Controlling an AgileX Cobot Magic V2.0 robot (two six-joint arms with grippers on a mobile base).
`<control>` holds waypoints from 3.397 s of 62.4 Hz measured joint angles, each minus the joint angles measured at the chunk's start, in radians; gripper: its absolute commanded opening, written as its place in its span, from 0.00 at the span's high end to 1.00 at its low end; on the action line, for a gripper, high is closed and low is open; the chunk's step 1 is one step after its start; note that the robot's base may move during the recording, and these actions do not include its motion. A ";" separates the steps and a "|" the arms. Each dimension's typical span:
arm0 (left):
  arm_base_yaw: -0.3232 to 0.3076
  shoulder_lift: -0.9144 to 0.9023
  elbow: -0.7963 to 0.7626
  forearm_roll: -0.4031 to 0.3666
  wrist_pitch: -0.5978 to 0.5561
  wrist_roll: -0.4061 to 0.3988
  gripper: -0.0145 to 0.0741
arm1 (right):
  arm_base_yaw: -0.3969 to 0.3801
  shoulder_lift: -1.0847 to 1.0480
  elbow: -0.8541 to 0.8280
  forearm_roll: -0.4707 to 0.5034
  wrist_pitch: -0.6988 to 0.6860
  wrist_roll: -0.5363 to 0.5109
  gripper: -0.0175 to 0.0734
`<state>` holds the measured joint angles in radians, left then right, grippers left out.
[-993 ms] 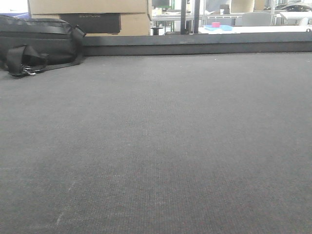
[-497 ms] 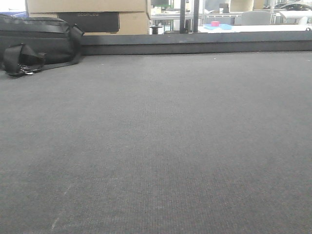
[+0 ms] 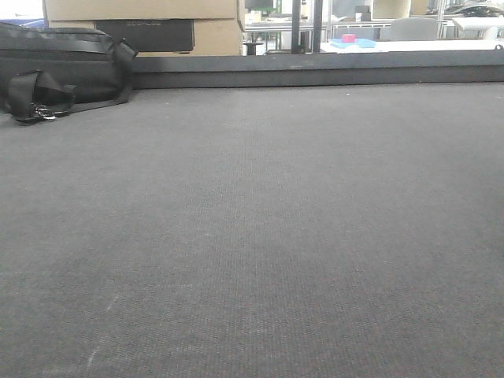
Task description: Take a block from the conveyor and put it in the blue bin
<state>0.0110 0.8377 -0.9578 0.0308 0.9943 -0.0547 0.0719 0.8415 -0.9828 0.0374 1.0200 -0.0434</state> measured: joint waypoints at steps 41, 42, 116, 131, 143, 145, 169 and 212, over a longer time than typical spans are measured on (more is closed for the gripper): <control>0.000 0.295 -0.060 -0.039 0.064 0.000 0.96 | 0.000 0.410 -0.044 0.047 0.189 0.000 0.97; 0.000 0.295 -0.060 -0.039 0.064 0.000 0.96 | 0.000 0.417 -0.044 0.047 0.189 0.000 0.96; 0.000 0.295 -0.060 -0.039 0.065 0.000 0.96 | 0.000 0.613 0.111 0.037 -0.101 0.018 0.34; 0.000 0.295 -0.060 -0.039 0.065 0.000 0.96 | 0.000 0.613 0.119 0.035 -0.107 0.003 0.34; 0.000 0.295 -0.060 -0.039 0.065 0.000 0.96 | 0.000 0.613 0.119 0.035 -0.109 0.001 0.53; 0.000 0.295 -0.060 -0.039 0.065 0.000 0.96 | 0.000 0.613 0.119 0.035 -0.109 -0.001 0.58; 0.000 0.305 -0.062 -0.039 0.094 0.000 0.96 | 0.000 0.609 0.119 0.042 -0.104 -0.001 0.99; 0.000 0.617 -0.168 0.072 0.118 0.055 0.33 | 0.000 0.377 -0.056 0.071 -0.015 -0.001 0.99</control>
<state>0.0110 1.4549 -1.1263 0.1030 1.1122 0.0000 0.0719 1.2184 -1.0392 0.1087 1.0053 -0.0446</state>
